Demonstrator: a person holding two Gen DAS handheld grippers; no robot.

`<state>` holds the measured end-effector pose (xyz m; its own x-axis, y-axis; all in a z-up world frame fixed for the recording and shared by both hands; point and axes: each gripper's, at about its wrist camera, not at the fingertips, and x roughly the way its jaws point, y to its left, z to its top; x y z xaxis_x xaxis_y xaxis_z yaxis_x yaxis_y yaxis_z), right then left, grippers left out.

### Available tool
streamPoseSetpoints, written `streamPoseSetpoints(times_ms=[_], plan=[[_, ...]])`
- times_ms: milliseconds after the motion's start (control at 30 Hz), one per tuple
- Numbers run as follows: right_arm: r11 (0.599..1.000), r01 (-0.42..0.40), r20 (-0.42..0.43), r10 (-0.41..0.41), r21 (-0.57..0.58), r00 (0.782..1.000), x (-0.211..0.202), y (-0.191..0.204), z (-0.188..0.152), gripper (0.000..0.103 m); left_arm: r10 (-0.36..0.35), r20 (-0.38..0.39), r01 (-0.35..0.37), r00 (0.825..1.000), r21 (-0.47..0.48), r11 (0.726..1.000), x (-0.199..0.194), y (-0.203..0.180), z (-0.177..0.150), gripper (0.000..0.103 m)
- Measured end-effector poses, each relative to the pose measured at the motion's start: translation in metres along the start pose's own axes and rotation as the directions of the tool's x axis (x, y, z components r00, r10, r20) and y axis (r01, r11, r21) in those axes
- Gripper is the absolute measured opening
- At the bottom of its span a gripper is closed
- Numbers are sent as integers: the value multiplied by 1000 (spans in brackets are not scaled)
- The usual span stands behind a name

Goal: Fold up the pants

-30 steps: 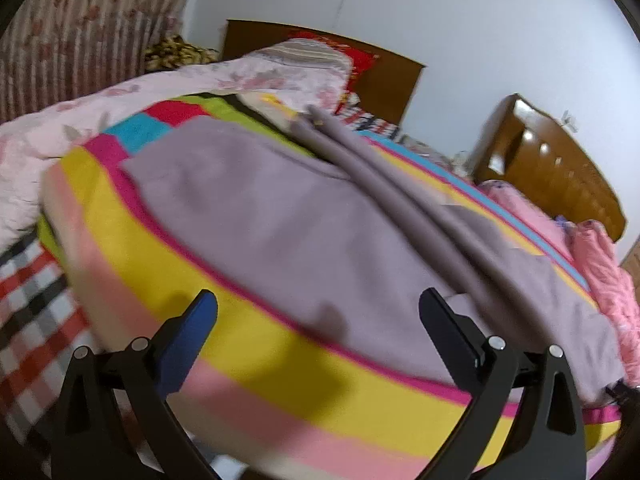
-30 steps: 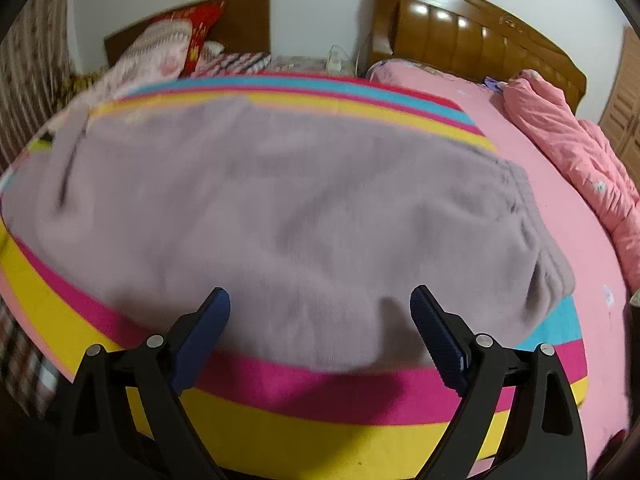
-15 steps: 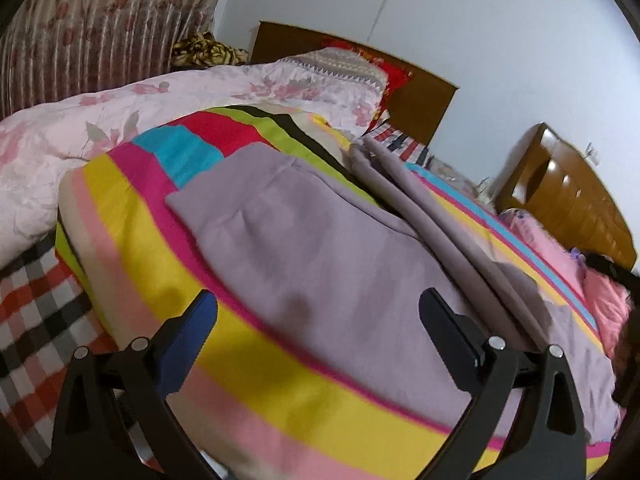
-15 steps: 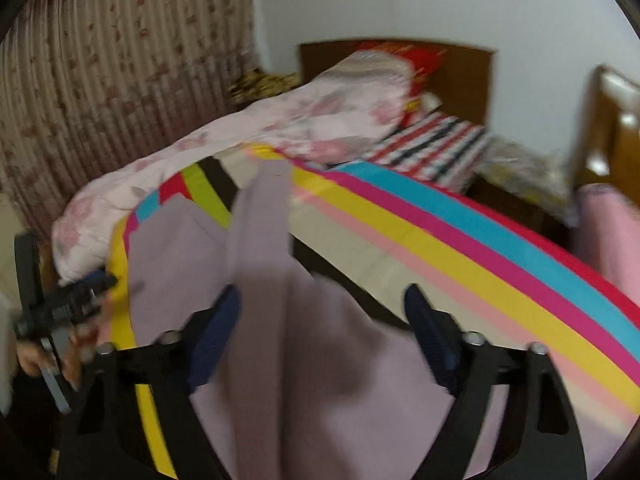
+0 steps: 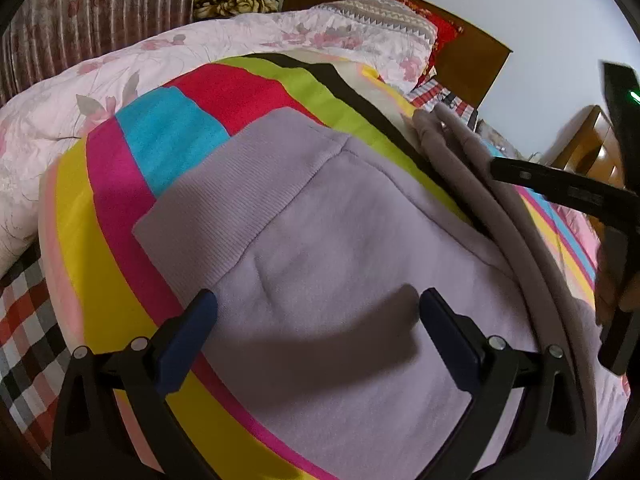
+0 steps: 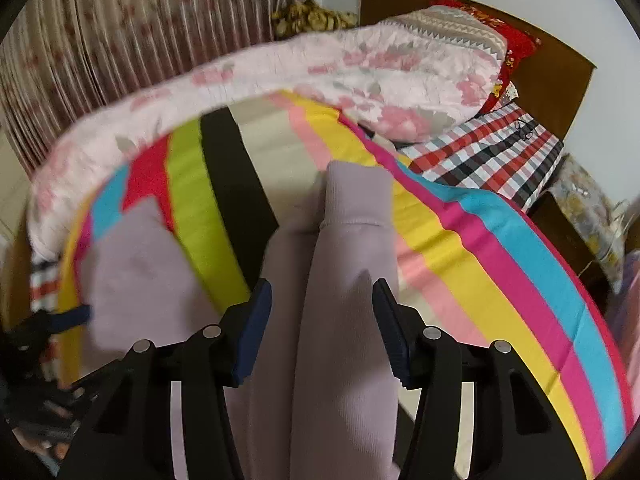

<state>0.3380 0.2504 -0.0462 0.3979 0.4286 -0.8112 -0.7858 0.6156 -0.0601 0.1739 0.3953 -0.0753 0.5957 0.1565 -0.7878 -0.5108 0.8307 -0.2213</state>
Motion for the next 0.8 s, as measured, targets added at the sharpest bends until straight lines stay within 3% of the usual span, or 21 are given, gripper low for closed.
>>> streamPoseSetpoints(times_ms=[67, 200, 500, 633, 800], plan=[[996, 79, -28, -80, -34, 996, 11, 3, -2, 49, 16, -13, -15, 1000, 13, 1000, 3, -2, 0, 101], [994, 106, -42, -108, -37, 993, 20, 0, -11, 46, 51, -29, -50, 998, 38, 998, 7, -4, 1, 101], [994, 108, 43, -108, 3, 993, 9, -10, -12, 14, 44, -30, -43, 999, 31, 999, 8, -2, 2, 101], [996, 52, 99, -60, 79, 993, -5, -20, -10, 11, 46, -31, -45, 998, 32, 998, 8, -3, 2, 101], [974, -116, 172, 83, 193, 982, -30, -31, -2, 11, 47, -31, -46, 998, 32, 998, 8, -3, 1, 101]])
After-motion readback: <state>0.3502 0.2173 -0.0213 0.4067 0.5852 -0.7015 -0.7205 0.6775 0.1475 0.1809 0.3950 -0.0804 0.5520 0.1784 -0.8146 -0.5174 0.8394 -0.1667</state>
